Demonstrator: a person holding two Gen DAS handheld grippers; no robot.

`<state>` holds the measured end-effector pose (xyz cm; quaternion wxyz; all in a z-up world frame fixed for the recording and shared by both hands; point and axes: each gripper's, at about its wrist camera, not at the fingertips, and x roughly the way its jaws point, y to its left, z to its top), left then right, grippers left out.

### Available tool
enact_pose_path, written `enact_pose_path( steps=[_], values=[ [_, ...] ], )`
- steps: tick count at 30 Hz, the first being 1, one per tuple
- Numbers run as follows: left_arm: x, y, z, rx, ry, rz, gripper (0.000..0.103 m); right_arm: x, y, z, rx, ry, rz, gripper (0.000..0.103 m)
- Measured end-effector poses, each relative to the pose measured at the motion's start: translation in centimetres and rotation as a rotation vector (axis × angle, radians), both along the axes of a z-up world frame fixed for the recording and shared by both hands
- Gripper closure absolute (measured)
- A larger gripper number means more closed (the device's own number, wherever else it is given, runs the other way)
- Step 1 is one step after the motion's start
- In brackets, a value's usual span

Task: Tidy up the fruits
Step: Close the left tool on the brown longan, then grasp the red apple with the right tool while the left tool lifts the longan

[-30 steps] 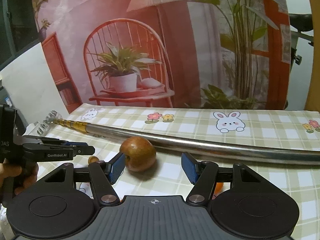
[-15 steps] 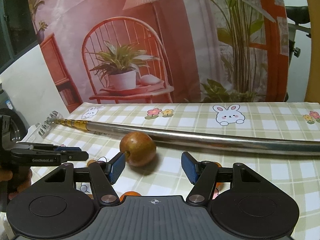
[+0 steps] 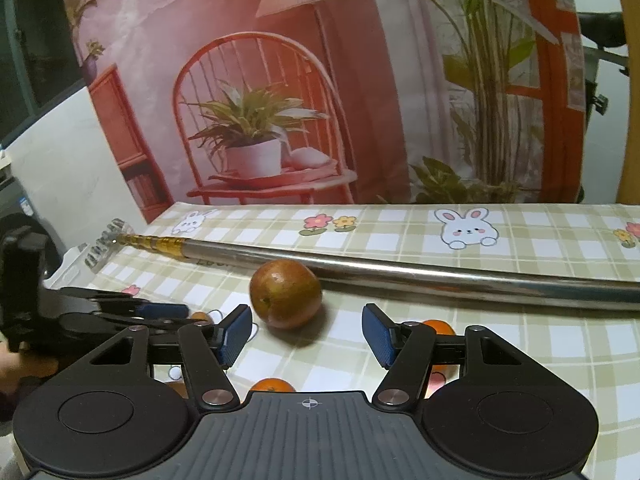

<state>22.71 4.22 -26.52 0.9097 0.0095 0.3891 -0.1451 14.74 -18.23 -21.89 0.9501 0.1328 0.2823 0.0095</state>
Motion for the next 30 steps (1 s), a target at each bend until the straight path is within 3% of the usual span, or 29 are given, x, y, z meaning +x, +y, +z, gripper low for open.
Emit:
enact_pose_path(
  steps=[10,14,17,24,30],
  values=[
    [-3.0,1.5,2.4,-0.057,-0.051,0.052,0.073,0.8,1.5,1.1,-0.11,-0.045,0.033,0.043],
    [-4.6,2.2,3.4,-0.073,-0.072,0.114,0.073,2.1,2.2,1.3,-0.151,-0.082,0.124,0.023],
    [-5.8,2.7,4.1,-0.08,-0.086,0.162,0.073,4.0,2.8,0.8,-0.188,-0.053,0.164,0.024],
    [-7.4,3.3,5.0,-0.089,-0.103,0.198,0.073,7.9,4.9,-0.9,-0.282,0.021,0.218,0.04],
    [-7.3,3.5,4.9,-0.092,-0.101,0.207,0.073,9.7,6.1,-2.5,-0.358,0.083,0.239,0.042]
  ],
)
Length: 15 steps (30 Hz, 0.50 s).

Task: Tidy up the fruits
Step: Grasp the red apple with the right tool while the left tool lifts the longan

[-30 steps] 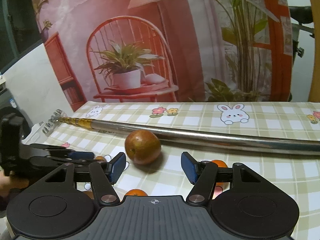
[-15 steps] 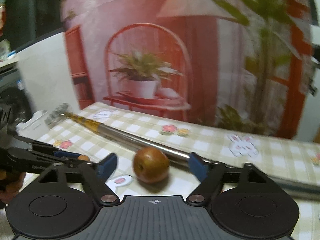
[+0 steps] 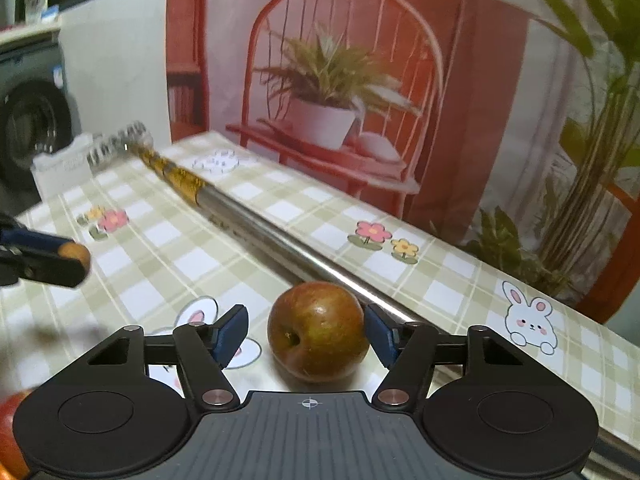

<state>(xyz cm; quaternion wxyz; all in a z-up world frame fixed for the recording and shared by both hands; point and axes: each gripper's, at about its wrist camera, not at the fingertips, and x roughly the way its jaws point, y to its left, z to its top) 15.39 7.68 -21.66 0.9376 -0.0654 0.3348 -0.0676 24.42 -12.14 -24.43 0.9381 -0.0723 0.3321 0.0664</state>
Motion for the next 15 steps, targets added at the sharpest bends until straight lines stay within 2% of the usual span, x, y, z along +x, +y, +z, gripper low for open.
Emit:
enact_pose_path(
  steps=[6,9,15],
  values=[
    [0.0,0.0,-0.3,-0.007,0.005,0.002,0.073,0.7,0.6,-0.9,-0.07,0.025,-0.025,0.038],
    [0.0,0.0,-0.5,-0.007,0.01,0.001,0.073,1.1,1.3,-1.5,-0.138,0.031,-0.019,0.038],
    [0.0,0.0,-0.5,-0.013,0.012,-0.006,0.073,2.0,2.0,-2.6,-0.203,0.064,-0.013,0.042]
  ],
)
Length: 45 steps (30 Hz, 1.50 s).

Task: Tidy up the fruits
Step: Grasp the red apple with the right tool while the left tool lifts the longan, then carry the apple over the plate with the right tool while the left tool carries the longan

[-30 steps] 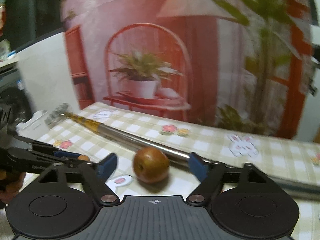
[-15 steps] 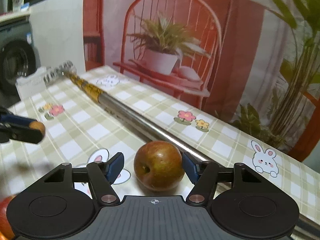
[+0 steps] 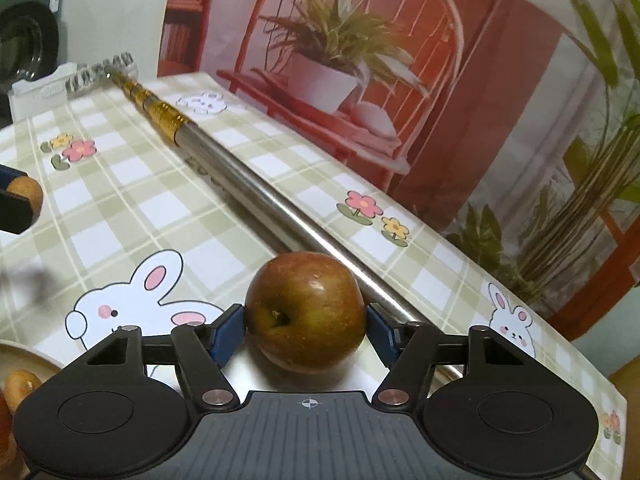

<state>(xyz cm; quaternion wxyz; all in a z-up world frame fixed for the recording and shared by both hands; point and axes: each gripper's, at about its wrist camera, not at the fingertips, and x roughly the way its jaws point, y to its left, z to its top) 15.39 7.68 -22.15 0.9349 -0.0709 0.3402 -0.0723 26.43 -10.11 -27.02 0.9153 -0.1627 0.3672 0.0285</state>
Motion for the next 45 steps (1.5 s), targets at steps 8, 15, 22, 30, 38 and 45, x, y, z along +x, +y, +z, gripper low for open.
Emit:
enact_pose_path(
  steps=[8,15,22,30,38,45],
  values=[
    [-0.4,-0.2,0.1,-0.008,-0.012,-0.021,0.073,-0.8,-1.4,1.0,0.158,0.06,-0.017,0.043],
    [-0.5,0.0,0.0,-0.013,-0.009,-0.024,0.073,-1.5,-4.6,1.6,0.479,0.174,-0.07,0.042],
    [-0.5,-0.1,0.1,-0.009,-0.007,-0.026,0.073,-1.7,-5.1,1.9,0.473,0.148,-0.089,0.042],
    [-0.4,-0.2,0.1,-0.011,-0.004,-0.031,0.073,-1.8,-5.5,2.4,0.412,0.099,-0.096,0.041],
    [-0.6,-0.3,0.4,-0.014,-0.01,-0.042,0.073,-0.8,-4.1,1.9,0.352,0.083,-0.071,0.043],
    [-1.4,-0.5,1.1,-0.013,-0.023,-0.061,0.073,-1.9,-3.0,2.1,0.28,0.068,-0.054,0.044]
  ],
)
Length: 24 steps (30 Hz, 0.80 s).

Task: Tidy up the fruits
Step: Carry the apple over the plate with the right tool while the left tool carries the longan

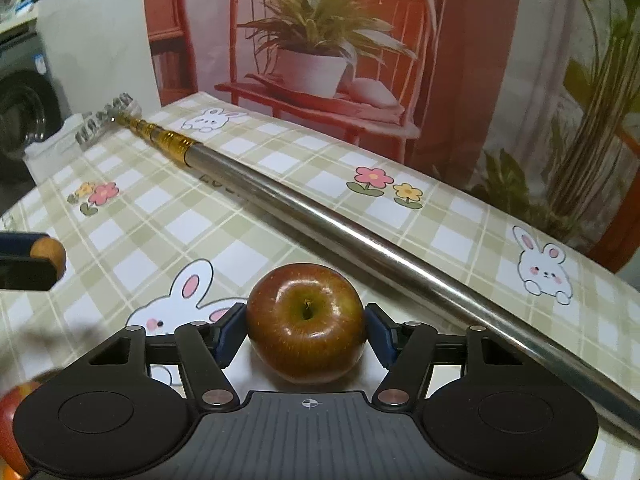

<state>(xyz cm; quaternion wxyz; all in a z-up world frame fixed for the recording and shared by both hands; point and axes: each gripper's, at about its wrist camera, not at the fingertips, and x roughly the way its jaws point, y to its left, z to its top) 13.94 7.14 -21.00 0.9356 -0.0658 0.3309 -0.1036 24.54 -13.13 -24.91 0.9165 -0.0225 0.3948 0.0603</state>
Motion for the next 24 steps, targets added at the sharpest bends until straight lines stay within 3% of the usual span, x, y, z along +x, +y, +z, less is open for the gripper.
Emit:
enact_pose_path(
  steps=[11,24],
  values=[
    [-3.3,-1.6,1.6,0.007,-0.023,-0.056,0.073,-7.3,-1.5,4.5,0.185,-0.13,-0.07,0.044],
    [-8.8,-4.5,1.5,0.047,0.004,-0.192,0.073,-16.4,-0.5,5.0,0.334,-0.205,-0.136,0.044]
  ],
)
